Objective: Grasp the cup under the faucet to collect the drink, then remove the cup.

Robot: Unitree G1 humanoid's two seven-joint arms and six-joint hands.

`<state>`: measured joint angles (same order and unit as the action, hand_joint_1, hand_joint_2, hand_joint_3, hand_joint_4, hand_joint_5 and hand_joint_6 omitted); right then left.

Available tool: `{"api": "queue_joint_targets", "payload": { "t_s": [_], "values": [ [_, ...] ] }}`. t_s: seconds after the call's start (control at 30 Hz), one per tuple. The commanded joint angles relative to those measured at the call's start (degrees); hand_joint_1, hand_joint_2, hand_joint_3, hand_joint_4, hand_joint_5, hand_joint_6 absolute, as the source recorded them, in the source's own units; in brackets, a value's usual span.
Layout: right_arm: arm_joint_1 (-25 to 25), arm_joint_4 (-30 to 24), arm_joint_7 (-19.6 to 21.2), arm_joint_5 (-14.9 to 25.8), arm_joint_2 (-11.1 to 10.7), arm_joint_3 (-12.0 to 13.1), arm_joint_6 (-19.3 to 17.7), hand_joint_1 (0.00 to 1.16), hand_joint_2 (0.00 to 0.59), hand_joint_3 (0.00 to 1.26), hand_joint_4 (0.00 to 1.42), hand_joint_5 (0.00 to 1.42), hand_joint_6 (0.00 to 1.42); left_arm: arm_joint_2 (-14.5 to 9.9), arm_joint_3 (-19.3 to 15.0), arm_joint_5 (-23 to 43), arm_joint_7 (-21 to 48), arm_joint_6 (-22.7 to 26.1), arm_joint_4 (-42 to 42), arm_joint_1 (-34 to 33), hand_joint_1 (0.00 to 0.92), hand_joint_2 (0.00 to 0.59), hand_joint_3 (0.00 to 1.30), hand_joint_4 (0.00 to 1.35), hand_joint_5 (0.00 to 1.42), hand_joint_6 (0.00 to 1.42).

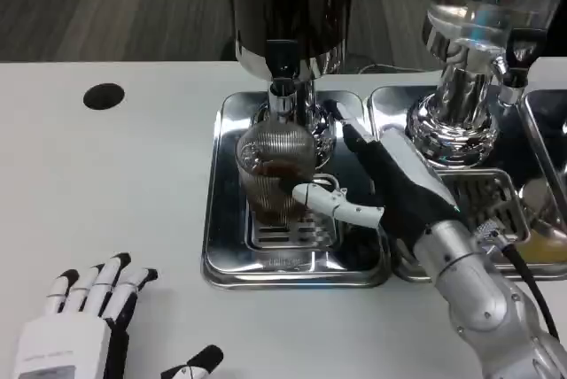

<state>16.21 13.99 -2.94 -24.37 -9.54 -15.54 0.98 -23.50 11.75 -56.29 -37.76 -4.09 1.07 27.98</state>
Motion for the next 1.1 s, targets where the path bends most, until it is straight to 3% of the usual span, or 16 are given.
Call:
{"api": "queue_joint_targets", "payload": {
  "t_s": [0.03,0.4,0.8,1.1],
  "values": [
    [2.48,2.36,0.19,0.01,0.88,-0.88,-0.74,0.37,0.150,0.00,0.00,0.00,0.00,-0.28,-0.61,1.00,-1.03,-0.13,0.34,0.34,0.000,0.107,0.30,0.00,0.15,0.11],
    [5.25,6.99,0.88,-0.61,2.24,-2.05,-1.26,0.38,0.146,0.00,0.00,0.00,0.00,-0.92,-1.02,2.15,-1.85,-0.11,1.03,0.80,0.000,0.106,0.39,0.00,0.17,0.11],
    [5.50,9.23,5.76,-2.18,3.25,-3.06,-1.99,0.62,0.173,0.00,0.00,0.00,0.00,-0.73,-2.12,3.92,-2.18,-1.30,1.65,1.16,0.000,0.142,0.51,0.06,0.18,0.11],
    [5.68,11.05,6.44,-2.58,3.92,-4.27,-2.75,0.63,0.176,0.00,0.00,0.00,0.04,-0.61,-2.17,4.71,-2.47,-1.87,2.43,0.89,0.000,0.147,0.55,0.07,0.19,0.11]
  ]
}}
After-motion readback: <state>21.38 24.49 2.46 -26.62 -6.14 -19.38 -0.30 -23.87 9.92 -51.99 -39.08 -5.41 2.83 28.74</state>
